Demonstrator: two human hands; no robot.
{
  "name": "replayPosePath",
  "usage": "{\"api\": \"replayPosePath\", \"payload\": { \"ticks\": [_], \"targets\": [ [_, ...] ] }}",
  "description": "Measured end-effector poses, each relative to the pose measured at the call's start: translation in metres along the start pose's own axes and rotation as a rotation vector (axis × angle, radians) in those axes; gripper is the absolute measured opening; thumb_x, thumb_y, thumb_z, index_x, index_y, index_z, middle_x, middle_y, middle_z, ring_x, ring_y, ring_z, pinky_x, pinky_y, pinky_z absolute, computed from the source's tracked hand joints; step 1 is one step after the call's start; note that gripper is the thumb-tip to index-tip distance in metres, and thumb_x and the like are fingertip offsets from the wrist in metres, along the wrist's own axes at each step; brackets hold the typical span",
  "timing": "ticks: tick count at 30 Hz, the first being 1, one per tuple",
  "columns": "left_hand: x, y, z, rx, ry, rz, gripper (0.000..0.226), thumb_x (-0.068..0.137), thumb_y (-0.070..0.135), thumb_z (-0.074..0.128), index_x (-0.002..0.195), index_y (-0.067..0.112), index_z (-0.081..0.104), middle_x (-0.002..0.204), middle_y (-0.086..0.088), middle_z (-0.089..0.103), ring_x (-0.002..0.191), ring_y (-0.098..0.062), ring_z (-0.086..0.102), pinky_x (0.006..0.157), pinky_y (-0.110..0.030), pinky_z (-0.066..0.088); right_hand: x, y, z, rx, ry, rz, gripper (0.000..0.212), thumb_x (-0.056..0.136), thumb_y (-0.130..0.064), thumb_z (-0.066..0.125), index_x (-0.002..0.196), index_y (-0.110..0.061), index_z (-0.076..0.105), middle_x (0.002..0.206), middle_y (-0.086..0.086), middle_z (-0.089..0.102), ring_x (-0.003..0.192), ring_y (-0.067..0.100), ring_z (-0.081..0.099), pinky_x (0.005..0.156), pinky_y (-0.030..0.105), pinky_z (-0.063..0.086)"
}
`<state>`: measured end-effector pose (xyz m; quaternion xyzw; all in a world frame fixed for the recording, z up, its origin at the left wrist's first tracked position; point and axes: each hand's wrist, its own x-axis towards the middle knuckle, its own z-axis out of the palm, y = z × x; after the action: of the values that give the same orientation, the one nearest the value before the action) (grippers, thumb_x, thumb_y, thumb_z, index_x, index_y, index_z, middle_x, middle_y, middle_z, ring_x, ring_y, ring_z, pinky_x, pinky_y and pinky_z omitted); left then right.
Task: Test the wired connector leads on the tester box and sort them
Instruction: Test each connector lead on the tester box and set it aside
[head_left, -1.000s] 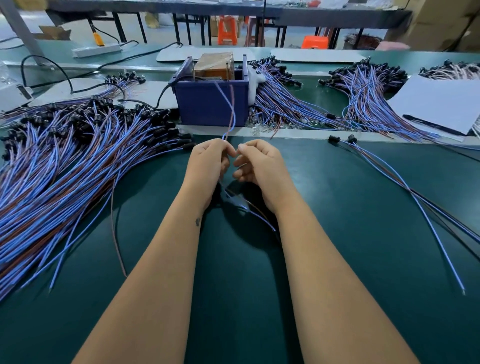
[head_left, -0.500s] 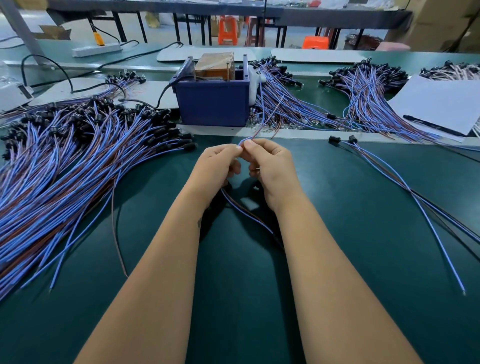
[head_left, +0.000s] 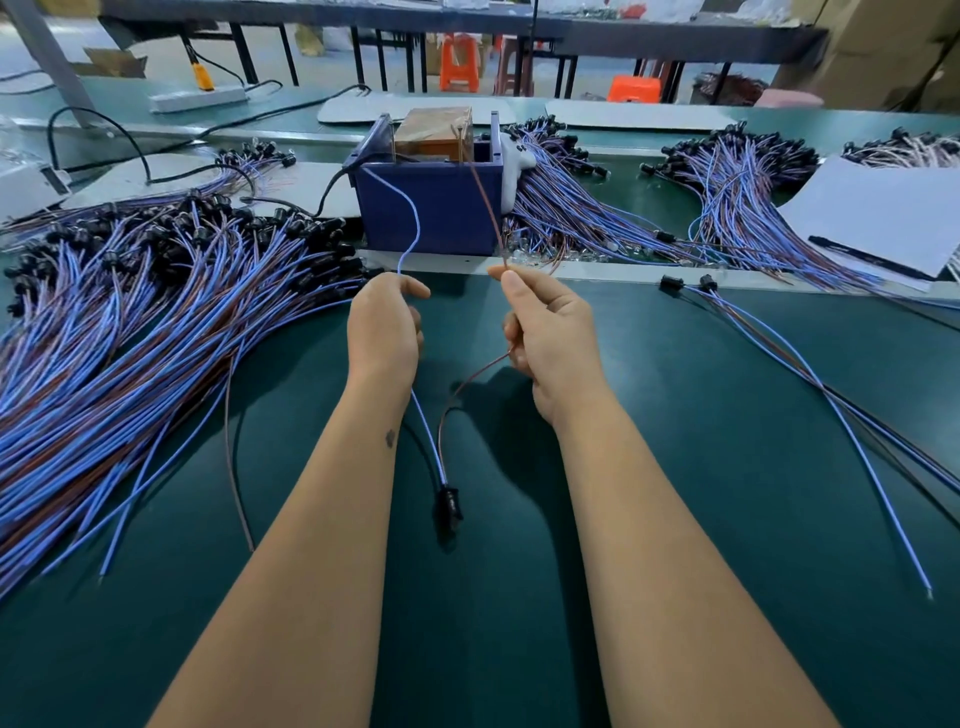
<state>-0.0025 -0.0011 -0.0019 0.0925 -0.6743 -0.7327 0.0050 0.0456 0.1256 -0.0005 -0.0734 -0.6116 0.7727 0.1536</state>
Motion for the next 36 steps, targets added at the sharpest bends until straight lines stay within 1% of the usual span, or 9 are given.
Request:
{"api": "replayPosePath", "payload": {
  "ticks": [2,7,11,13,16,20,24,30,36],
  "targets": [
    [0.001,-0.002,-0.001,0.035,-0.004,0.011,0.025,0.08,0.014,0.037,0.077,0.02,0.062,0.042,0.012,0.03,0.036,-0.01,0.023,0.041,-0.023,0.021,0.0,0.0,0.002,-0.004,-0.003,-0.006,0.02,0.1,-0.015,0.052,0.102,-0.02,0.071,0.054,0.0,0.04,0.041,0.005,0.031,0.038,0.014,0.026],
    [0.0,-0.008,-0.005,0.078,-0.013,0.157,0.028,0.089,0.017,0.044,0.083,0.023,0.071,0.048,0.01,0.039,0.041,-0.009,0.026,0.04,-0.018,0.023,0.004,0.002,0.001,0.033,0.033,0.039,0.034,0.098,-0.001,0.044,0.112,-0.018,0.07,0.062,0.0,0.044,0.049,0.01,0.032,0.041,0.014,0.029],
    [0.0,-0.006,-0.007,0.084,0.028,0.185,0.025,0.091,0.016,0.049,0.086,0.024,0.072,0.05,0.01,0.046,0.042,-0.008,0.032,0.04,-0.016,0.027,0.007,0.004,0.0,-0.022,0.128,0.001,0.031,0.097,-0.002,0.05,0.12,-0.014,0.067,0.062,0.0,0.05,0.045,0.007,0.037,0.044,0.015,0.034],
    [0.0,-0.006,-0.007,0.077,0.043,0.205,0.024,0.091,0.016,0.05,0.086,0.024,0.072,0.05,0.01,0.046,0.042,-0.007,0.031,0.04,-0.016,0.026,0.008,0.005,-0.001,-0.041,0.183,-0.026,0.031,0.096,-0.004,0.053,0.121,-0.013,0.067,0.063,0.001,0.052,0.044,0.007,0.038,0.045,0.016,0.036],
    [0.002,-0.005,-0.009,0.073,0.065,0.213,0.023,0.092,0.017,0.052,0.085,0.024,0.072,0.05,0.011,0.047,0.045,-0.008,0.032,0.042,-0.016,0.028,0.009,0.005,-0.002,-0.048,0.215,-0.046,0.029,0.096,-0.005,0.055,0.12,-0.015,0.067,0.064,0.001,0.053,0.044,0.007,0.04,0.046,0.017,0.038],
    [0.004,-0.007,-0.009,0.084,0.086,0.214,0.025,0.095,0.016,0.05,0.082,0.025,0.07,0.051,0.011,0.047,0.046,-0.008,0.033,0.043,-0.017,0.028,0.009,0.006,-0.001,-0.047,0.213,-0.035,0.032,0.096,-0.005,0.052,0.122,-0.017,0.066,0.065,0.003,0.053,0.044,0.008,0.04,0.045,0.017,0.038],
    [0.005,-0.007,-0.008,0.09,0.117,0.212,0.026,0.098,0.018,0.048,0.083,0.024,0.068,0.051,0.012,0.046,0.042,-0.004,0.033,0.041,-0.015,0.028,0.011,0.006,0.0,-0.038,0.199,-0.011,0.042,0.094,0.001,0.046,0.127,-0.017,0.063,0.066,0.002,0.053,0.044,0.007,0.04,0.046,0.016,0.037],
    [0.006,-0.007,-0.009,0.09,0.112,0.198,0.025,0.099,0.018,0.048,0.086,0.022,0.069,0.048,0.013,0.046,0.04,-0.004,0.033,0.04,-0.014,0.028,0.01,0.008,0.002,-0.104,0.179,-0.042,0.04,0.097,-0.003,0.048,0.132,-0.019,0.06,0.065,-0.002,0.053,0.044,0.005,0.044,0.055,0.021,0.044],
    [0.007,-0.007,-0.009,0.1,0.093,0.197,0.026,0.098,0.018,0.049,0.084,0.024,0.069,0.05,0.012,0.045,0.04,-0.004,0.032,0.041,-0.013,0.029,0.011,0.01,0.004,-0.18,0.161,-0.061,0.041,0.097,-0.004,0.049,0.134,-0.02,0.058,0.065,-0.002,0.054,0.044,0.003,0.045,0.06,0.023,0.045]
  ]
}}
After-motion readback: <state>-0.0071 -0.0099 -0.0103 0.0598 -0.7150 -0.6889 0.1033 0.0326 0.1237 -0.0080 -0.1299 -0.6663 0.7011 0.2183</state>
